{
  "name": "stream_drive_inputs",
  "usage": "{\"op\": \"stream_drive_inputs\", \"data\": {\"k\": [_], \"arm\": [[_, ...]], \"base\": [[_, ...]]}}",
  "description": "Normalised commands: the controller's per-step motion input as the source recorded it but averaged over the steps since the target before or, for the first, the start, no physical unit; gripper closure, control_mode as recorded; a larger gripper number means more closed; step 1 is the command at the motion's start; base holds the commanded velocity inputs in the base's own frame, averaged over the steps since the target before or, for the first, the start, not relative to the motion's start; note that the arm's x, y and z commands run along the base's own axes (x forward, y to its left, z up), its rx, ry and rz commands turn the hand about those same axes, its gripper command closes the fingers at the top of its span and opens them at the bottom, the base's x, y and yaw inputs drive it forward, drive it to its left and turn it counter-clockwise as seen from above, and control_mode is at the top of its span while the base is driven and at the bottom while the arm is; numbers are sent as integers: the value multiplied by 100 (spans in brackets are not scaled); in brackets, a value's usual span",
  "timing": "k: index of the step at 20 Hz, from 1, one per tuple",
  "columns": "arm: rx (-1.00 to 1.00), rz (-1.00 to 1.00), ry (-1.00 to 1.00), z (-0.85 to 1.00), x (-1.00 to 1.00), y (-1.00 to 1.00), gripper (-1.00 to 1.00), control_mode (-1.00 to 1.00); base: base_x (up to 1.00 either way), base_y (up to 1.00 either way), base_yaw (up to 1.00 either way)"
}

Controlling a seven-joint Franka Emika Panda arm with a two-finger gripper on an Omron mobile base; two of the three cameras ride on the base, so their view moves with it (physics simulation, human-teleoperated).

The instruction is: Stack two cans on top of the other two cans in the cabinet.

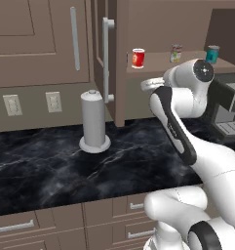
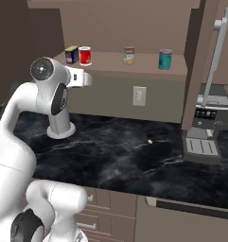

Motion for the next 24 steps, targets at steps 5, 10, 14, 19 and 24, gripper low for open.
{"op": "stream_drive_inputs", "data": {"k": [5,10,14,19,24], "arm": [[1,-1,0,51,40,0,-100,-100],[0,0,-5,35,39,0,-100,-100],[2,0,0,19,33,0,-100,-100],[8,0,7,5,26,0,-100,-100],[7,0,8,-7,28,-3,-100,-100]], "base": [[0,0,0],[0,0,0],[0,0,0],[0,0,0],[0,0,0]]}}
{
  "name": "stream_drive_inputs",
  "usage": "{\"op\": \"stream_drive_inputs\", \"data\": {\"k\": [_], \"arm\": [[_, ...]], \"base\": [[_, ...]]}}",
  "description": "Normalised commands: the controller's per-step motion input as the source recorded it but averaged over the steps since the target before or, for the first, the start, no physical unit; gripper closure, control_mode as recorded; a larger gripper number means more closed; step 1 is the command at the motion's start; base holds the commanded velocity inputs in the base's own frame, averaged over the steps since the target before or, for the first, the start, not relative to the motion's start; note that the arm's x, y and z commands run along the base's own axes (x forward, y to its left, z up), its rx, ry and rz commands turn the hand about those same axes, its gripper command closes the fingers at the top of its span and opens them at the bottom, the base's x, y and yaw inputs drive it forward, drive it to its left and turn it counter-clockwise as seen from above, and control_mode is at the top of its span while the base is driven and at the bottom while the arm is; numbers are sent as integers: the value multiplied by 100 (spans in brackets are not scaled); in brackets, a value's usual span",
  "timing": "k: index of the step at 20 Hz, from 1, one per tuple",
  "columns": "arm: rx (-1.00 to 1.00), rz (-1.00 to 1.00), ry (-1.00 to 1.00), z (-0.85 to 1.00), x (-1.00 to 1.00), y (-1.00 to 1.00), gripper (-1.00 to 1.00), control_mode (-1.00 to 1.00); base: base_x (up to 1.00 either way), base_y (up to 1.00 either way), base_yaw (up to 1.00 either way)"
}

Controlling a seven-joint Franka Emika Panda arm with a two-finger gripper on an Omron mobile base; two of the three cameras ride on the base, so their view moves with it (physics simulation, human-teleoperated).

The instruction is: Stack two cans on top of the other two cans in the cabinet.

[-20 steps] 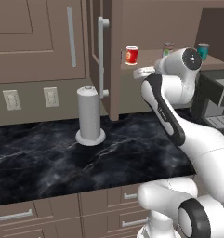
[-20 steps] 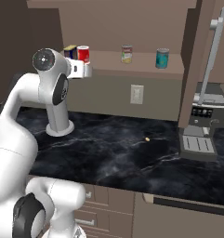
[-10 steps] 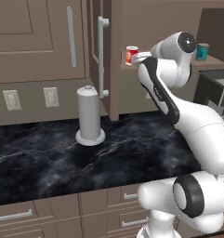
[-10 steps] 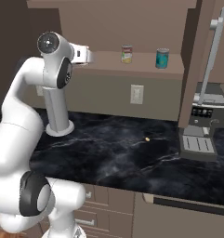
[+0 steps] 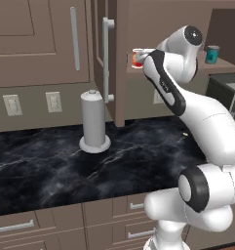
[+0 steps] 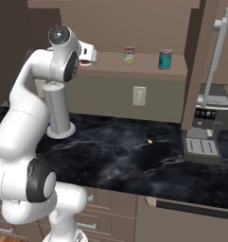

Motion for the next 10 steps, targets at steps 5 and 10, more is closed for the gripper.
{"op": "stream_drive_inputs", "data": {"k": [5,10], "arm": [[1,0,5,-14,39,-2,-100,-100],[0,3,0,-16,35,2,-100,-100]], "base": [[0,0,0],[0,0,0]]}}
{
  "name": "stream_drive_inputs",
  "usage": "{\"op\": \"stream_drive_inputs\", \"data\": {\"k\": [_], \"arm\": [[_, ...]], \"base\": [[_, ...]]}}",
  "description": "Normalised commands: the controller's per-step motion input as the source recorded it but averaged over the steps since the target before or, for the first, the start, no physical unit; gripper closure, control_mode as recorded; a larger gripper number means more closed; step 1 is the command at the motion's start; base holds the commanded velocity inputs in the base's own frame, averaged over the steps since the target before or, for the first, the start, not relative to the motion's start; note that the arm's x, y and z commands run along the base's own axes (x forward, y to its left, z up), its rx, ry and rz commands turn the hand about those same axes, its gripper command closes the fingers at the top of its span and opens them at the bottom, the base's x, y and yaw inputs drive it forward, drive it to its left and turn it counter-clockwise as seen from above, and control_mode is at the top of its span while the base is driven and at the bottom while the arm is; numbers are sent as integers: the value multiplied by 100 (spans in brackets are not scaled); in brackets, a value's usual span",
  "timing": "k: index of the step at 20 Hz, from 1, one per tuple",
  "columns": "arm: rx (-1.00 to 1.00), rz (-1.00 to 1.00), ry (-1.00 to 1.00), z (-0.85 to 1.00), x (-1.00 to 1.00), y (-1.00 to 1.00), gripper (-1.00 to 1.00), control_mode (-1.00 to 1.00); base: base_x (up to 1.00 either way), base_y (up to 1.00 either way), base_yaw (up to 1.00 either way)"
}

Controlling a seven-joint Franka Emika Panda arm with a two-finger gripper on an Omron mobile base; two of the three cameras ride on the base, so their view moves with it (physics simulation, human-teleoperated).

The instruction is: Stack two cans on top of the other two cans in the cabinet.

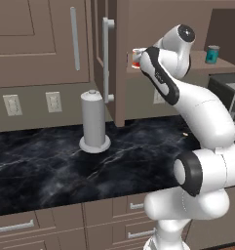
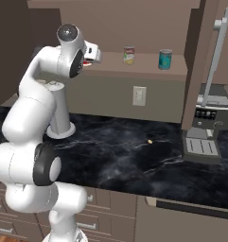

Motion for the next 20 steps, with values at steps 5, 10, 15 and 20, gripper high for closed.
{"op": "stream_drive_inputs", "data": {"k": [5,10,15,20], "arm": [[0,7,0,-18,34,6,-100,-100],[0,7,0,-10,31,3,-100,-100],[0,6,0,0,34,1,-100,-100],[0,5,4,0,32,2,-100,-100]], "base": [[0,0,0],[0,0,0],[0,0,0],[0,0,0]]}}
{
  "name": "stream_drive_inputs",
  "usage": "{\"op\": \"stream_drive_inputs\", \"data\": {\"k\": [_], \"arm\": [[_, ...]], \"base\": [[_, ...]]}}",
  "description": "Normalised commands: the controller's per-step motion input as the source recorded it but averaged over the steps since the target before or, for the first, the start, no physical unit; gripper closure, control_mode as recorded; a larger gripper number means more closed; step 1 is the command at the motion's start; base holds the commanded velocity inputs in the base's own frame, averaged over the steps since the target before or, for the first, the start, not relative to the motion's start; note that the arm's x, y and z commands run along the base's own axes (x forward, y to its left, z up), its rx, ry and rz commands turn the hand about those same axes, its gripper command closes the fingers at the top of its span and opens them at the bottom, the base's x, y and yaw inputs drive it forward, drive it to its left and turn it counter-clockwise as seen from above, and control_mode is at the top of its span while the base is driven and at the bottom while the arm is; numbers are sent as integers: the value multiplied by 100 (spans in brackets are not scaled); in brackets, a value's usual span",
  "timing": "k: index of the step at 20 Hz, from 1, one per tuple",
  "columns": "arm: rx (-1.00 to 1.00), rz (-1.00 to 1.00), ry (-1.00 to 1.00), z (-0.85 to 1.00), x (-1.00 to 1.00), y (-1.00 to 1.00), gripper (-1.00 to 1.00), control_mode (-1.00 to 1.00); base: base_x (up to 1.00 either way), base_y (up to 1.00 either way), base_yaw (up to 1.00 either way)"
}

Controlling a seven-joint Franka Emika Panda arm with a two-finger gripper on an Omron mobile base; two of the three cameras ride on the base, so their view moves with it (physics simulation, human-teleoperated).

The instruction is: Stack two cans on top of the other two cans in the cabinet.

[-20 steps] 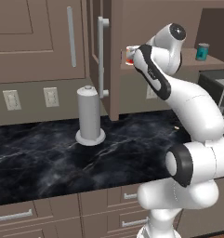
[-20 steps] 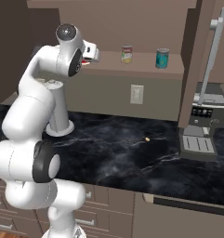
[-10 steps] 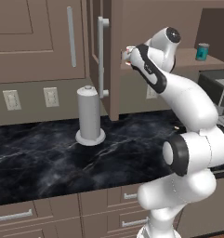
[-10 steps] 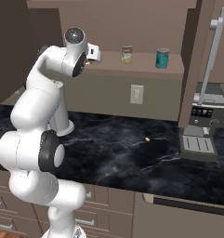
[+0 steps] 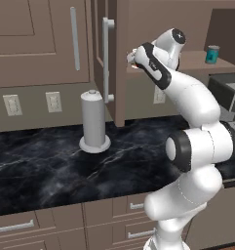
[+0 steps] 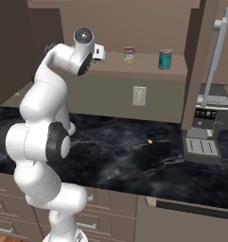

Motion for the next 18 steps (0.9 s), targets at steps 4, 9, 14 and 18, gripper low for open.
{"op": "stream_drive_inputs", "data": {"k": [4,9,14,18], "arm": [[0,5,2,-3,30,1,-100,-100],[0,4,1,0,24,0,-100,-100],[0,3,0,-7,8,2,100,-100],[0,0,0,-19,0,1,100,-100]], "base": [[0,0,0],[0,0,0],[0,0,0],[0,0,0]]}}
